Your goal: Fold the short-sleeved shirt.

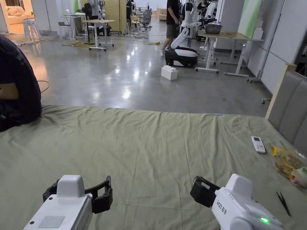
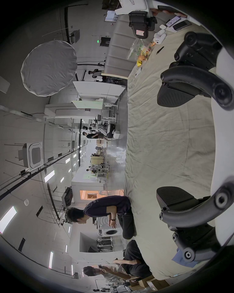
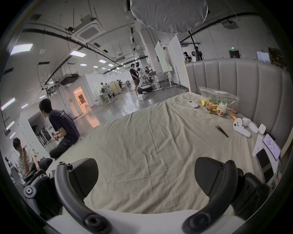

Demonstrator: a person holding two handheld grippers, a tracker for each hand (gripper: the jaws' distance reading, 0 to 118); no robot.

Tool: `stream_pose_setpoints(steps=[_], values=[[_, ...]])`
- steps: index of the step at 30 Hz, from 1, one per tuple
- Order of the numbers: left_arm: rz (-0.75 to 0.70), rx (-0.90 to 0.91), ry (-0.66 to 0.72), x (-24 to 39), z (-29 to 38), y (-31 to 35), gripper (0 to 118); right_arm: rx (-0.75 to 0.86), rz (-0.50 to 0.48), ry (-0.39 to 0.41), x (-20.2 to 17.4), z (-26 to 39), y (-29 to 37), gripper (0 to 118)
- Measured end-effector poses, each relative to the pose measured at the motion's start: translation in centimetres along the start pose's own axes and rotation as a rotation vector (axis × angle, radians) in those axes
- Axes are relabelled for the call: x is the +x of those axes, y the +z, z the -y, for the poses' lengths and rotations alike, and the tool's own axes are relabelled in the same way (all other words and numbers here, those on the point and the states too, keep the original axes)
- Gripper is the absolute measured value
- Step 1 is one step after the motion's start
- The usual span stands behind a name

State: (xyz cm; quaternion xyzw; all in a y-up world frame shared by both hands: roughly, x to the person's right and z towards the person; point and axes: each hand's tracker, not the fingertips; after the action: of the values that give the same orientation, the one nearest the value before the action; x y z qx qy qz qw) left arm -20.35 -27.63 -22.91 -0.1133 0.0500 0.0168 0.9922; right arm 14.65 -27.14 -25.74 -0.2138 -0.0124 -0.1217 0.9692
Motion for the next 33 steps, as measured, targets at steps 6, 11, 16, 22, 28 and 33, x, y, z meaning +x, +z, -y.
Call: stream_pose_setpoints(steps=[6,11,16,22,28,33], values=[[0.000,-0.010,0.006,0.0,0.2,-0.1,102,-0.017,-0.004,0.012,-0.3,0.1,0.0,118],[0.000,-0.014,0.006,-0.2,0.2,0.0,102,-0.088,-0.047,-0.030,0.1,-0.2,-0.9,118],[-0.040,0.008,0.030,-0.9,0.2,0.2,102,-0.039,-0.028,0.021,-0.2,-0.1,-0.6,118],[-0.037,-0.002,0.032,-1.2,0.1,0.1,102,-0.038,0.002,0.029,-0.5,0.0,-0.4,118],[-0.035,0.012,-0.006,-0.9,-0.2,0.2,102,0.039,-0.056,0.029,-0.2,0.1,0.1,118],[-0.037,0.040,-0.040,-0.6,-0.3,0.0,102,0.178,0.004,0.194,-1.0,0.7,0.7,118]])
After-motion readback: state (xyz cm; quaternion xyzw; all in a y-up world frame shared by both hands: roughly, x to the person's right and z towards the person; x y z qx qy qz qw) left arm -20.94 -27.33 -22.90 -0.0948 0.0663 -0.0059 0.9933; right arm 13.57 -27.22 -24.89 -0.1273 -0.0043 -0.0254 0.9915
